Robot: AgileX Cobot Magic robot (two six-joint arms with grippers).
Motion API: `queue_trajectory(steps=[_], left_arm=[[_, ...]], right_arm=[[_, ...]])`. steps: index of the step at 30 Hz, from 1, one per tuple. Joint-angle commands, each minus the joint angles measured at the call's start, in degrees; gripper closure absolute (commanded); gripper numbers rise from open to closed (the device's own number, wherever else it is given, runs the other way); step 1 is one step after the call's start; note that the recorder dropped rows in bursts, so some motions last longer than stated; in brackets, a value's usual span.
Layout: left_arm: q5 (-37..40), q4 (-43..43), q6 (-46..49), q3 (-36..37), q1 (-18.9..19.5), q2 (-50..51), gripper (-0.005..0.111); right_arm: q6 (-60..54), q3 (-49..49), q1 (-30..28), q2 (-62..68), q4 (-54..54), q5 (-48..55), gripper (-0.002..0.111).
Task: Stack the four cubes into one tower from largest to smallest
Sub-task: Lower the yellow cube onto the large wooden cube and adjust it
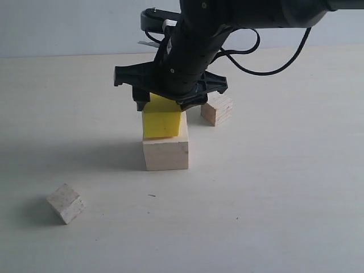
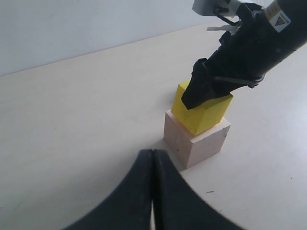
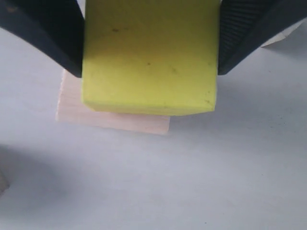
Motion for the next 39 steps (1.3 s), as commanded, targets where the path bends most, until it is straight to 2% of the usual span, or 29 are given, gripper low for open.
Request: queue_trajectory(steps=[1,32,35,39], left_arm=[[-0.9,-0.5,-0.6,0.2,0.1,-0.2,0.107],[-0.9,-0.9,-0.6,0.2,0.1,-0.2,0.107],[-0.9,-0.9,-0.6,0.2,0.1,-0.2,0.107],[-0.9,-0.9,-0.6,0.2,0.1,-0.2,0.107]], right_arm=[[2.9,-0.4,0.1,-0.1,-4.6,0.7,0.108],[4.7,-0.4,0.8,-0.1,-5.2,0.5,0.108],[4.7,-0.4,0.8,-0.1,-5.2,0.4,0.101],[4.8,-0.4,0.8,-0.1,-5.2,0.4,0.086]])
